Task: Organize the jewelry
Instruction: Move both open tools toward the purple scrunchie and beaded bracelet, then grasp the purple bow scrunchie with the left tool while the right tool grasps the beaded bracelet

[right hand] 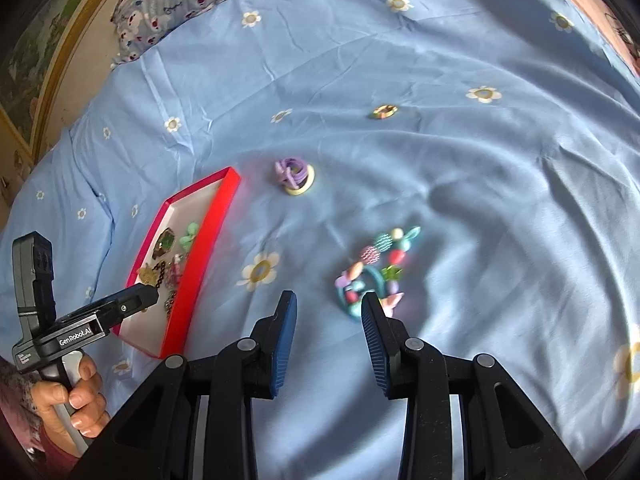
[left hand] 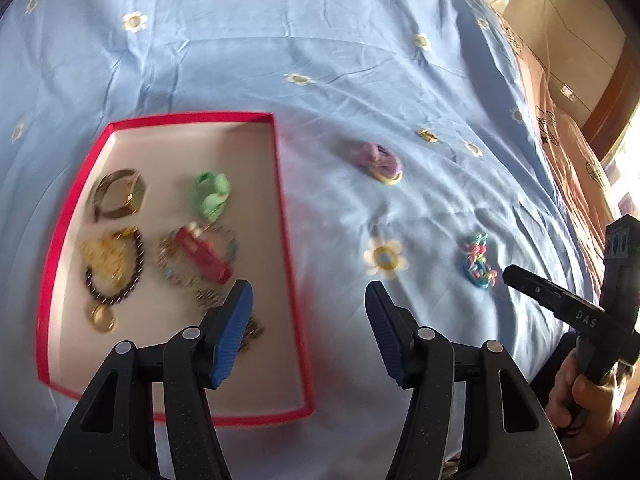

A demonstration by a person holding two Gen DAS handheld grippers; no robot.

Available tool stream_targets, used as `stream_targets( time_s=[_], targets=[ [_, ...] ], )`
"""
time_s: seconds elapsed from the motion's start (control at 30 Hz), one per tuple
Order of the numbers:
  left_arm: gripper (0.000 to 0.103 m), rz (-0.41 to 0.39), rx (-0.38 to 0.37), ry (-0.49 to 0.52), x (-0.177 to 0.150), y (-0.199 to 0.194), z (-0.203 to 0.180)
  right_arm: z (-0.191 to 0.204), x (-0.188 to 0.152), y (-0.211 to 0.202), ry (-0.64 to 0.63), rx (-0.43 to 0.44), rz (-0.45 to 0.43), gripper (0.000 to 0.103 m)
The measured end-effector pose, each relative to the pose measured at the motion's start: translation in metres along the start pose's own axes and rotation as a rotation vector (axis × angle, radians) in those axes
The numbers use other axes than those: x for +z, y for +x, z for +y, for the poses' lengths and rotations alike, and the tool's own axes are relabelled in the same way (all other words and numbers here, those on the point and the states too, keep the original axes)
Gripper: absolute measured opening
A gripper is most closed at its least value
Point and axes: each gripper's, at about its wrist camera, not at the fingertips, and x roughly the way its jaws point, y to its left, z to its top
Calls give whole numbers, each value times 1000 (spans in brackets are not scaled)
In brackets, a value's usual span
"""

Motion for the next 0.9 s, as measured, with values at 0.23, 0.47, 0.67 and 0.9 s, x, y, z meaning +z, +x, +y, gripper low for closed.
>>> stream_targets(
  time_s=[0.23, 0.47, 0.67, 0.9],
  targets=[
    [61, 4, -21, 40, 23, 15, -24, -17, 10, 1, 27, -22, -7, 36],
    [61, 28, -57, 51, 44, 41, -41, -32, 23, 15, 48, -36, 11, 38],
    [64, 40, -73, 53, 68, 70, -50, -40, 31, 34, 58, -47, 46, 41],
    [64, 59, -84, 29, 101, 111, -55, -42, 35, 45, 50, -40, 54, 41]
  ],
)
